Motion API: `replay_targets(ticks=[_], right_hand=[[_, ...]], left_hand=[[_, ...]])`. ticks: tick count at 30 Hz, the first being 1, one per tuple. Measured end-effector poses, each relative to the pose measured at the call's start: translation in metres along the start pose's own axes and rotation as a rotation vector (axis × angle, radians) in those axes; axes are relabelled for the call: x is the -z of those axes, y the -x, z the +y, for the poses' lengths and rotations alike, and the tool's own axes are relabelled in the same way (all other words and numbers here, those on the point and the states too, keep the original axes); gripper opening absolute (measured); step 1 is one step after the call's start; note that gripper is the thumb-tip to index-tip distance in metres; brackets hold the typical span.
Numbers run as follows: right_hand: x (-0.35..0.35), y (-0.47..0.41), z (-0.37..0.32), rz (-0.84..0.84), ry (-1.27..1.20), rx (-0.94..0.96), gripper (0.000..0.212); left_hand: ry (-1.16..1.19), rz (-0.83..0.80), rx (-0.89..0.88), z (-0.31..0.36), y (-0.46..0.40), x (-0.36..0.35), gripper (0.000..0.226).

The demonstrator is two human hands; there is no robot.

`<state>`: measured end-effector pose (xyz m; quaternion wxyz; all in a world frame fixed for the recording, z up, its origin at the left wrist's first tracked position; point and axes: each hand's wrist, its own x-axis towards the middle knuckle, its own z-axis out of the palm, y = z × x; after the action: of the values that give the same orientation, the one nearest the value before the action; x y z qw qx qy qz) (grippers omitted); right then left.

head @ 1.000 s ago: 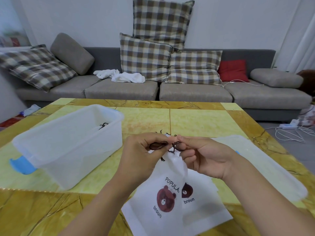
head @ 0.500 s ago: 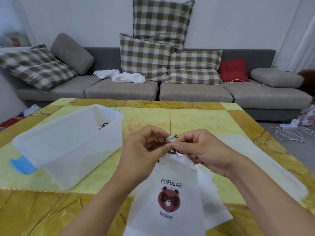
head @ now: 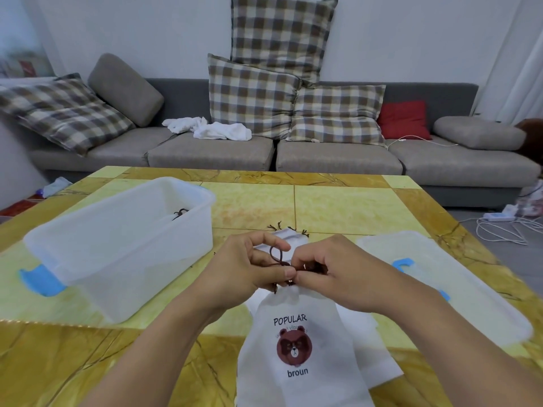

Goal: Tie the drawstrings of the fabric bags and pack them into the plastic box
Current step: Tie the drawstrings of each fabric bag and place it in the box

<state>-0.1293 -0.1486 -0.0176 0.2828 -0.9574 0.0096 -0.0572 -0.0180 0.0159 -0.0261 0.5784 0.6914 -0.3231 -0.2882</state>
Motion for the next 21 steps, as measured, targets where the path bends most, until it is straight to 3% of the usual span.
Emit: replay_targets(ticks=[6, 14, 21], right_hand=[[-0.006, -0.004, -0.004, 0.083, -0.081, 0.044, 0.031], [-0.010, -0.005, -0.006, 0.058, -0.585, -0.047, 0.032], [-0.012, -0.009, 0.001, 0.158, -0.489, -0.047, 0.023]], left_hand=[[0.135, -0.028, -0.002, 0.000, -0.001, 0.013, 0.026], [0.074, 0.093, -0.132, -0.005, 0.000, 0.007, 0.015], [-0.040, 0.209, -0.203, -0.009, -0.003, -0.004, 0.017]])
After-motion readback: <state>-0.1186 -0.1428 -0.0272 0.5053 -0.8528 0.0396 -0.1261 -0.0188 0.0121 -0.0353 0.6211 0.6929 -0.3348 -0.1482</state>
